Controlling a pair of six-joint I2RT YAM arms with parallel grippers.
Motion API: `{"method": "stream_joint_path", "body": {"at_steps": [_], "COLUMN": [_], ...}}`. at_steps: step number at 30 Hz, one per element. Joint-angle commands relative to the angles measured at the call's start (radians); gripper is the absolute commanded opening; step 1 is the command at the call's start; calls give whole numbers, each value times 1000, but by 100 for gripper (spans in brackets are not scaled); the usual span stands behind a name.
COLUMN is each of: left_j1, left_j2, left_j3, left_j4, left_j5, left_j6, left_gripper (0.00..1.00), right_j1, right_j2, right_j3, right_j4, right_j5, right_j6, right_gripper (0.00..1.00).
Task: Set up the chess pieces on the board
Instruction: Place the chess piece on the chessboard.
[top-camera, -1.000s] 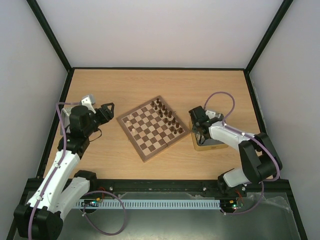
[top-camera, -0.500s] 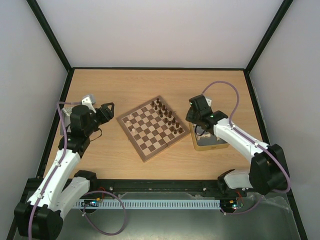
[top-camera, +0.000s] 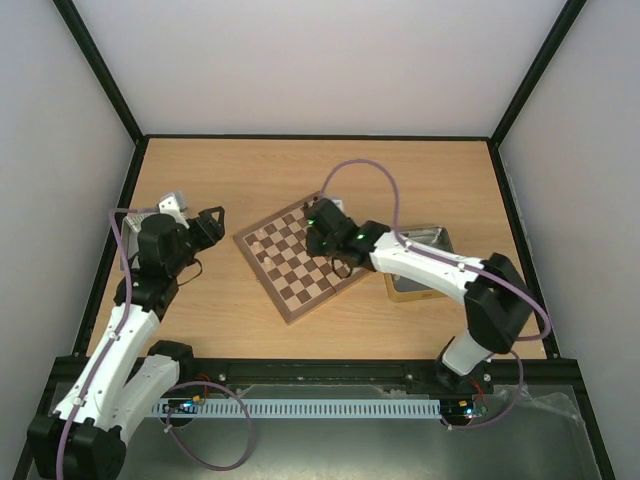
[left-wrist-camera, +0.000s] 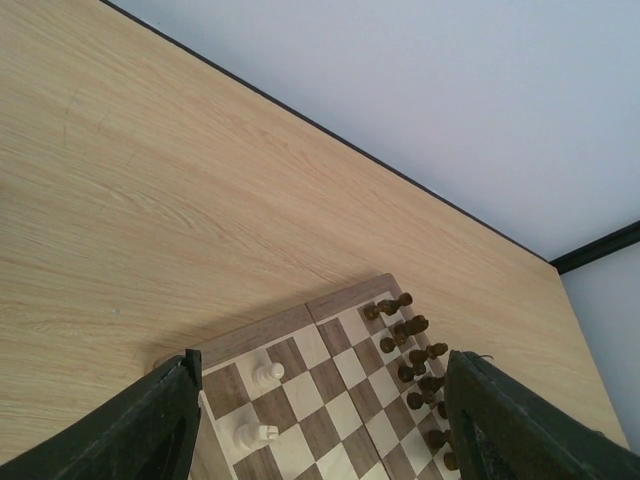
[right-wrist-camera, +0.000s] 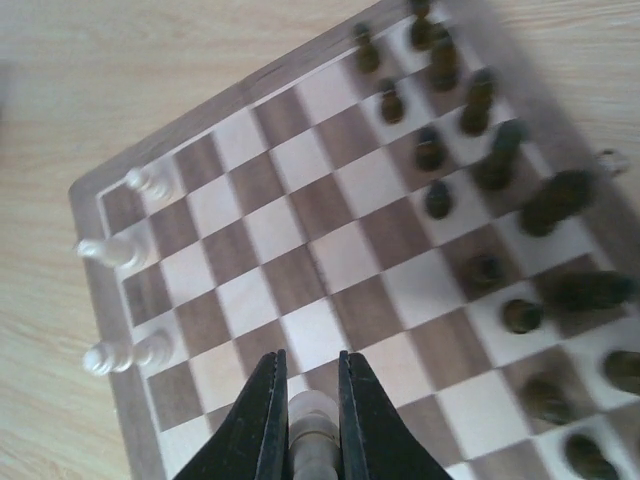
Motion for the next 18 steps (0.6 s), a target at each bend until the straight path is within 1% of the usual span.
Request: {"method": "stream_joint_path", "body": {"at_steps": [1, 4, 8, 14, 18], "left_j1": [-5, -5, -5, -5, -5], "left_j2": [-29, -37, -37, -38, -37], "left_j3": [-8, -9, -10, -12, -15], "left_j4": [-22, -31, -36, -41, -42], "left_j5": [-40, -50, -56, -63, -66], "left_j6": [5, 12, 18, 22, 22], "left_gripper": [69, 69, 69, 69, 69], "right_j1": [111, 180, 233, 275, 302], "right_j2": [87, 158, 224, 296, 311], "right_j3": [89, 113, 129, 162, 155], "right_j4": [-9, -17, -13, -43, -26], "right_j5": [56, 62, 83, 151, 158], "right_j6": [-68, -110, -118, -151, -174], "right_gripper": [7, 7, 7, 7, 7]}}
